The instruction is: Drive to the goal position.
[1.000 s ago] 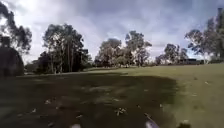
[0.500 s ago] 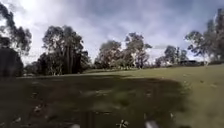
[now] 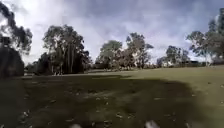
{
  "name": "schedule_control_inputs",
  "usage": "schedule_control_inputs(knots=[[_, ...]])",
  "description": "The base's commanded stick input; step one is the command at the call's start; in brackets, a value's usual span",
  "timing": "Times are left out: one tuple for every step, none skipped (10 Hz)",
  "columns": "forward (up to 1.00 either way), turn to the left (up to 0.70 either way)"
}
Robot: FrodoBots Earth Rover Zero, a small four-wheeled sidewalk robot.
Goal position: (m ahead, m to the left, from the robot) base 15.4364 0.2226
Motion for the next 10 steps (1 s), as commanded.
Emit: schedule_control_inputs(knots=[[0.7, -0.02], [0.7, -0.05], [0.7, -0.22], [0.7, -0.34], [0.7, -0.34], [0.7, 0.0], [0.7, 0.0], [0.7, 0.0], [0.7, 0.0], [0.7, 0.0]])
